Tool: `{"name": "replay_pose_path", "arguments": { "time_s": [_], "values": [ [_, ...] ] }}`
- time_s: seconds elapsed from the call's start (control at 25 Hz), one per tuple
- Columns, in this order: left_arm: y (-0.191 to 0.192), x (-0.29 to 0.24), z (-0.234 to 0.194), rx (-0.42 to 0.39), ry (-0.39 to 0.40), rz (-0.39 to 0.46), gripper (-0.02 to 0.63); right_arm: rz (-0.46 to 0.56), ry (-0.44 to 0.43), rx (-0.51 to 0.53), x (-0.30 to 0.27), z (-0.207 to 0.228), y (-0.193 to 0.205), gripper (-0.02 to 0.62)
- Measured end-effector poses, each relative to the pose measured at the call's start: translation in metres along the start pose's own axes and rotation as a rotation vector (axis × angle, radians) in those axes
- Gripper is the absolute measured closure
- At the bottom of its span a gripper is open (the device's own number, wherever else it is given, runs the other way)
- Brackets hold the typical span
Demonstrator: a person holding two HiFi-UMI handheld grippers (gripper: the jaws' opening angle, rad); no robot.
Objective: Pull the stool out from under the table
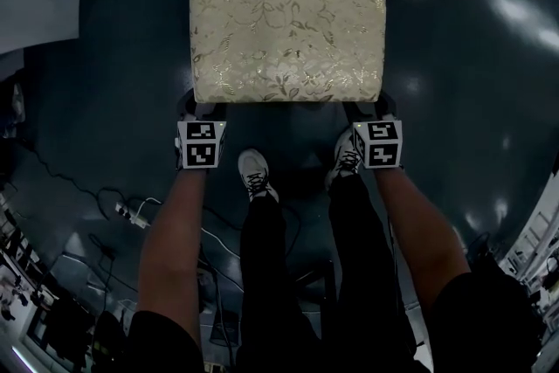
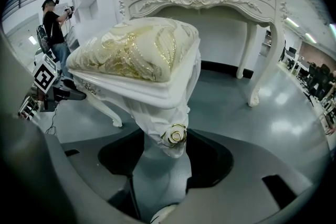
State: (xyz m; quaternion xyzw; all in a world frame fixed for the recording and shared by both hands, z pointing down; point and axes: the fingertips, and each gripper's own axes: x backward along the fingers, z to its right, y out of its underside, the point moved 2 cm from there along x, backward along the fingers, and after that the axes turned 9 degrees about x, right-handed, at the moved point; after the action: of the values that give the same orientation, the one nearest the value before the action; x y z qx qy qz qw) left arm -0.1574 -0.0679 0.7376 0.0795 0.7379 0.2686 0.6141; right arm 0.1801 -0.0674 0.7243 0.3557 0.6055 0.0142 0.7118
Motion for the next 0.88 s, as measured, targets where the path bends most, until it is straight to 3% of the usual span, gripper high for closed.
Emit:
{"name": "replay_pose_path", "arguments": {
  "time_s": [0.88],
  "values": [
    [0.009,0.004,0.002,0.053,-0.011,-0.037,0.382,-0.033,-0.024,0.027,0.000,0.004,-0.002,0.327]
  ]
}}
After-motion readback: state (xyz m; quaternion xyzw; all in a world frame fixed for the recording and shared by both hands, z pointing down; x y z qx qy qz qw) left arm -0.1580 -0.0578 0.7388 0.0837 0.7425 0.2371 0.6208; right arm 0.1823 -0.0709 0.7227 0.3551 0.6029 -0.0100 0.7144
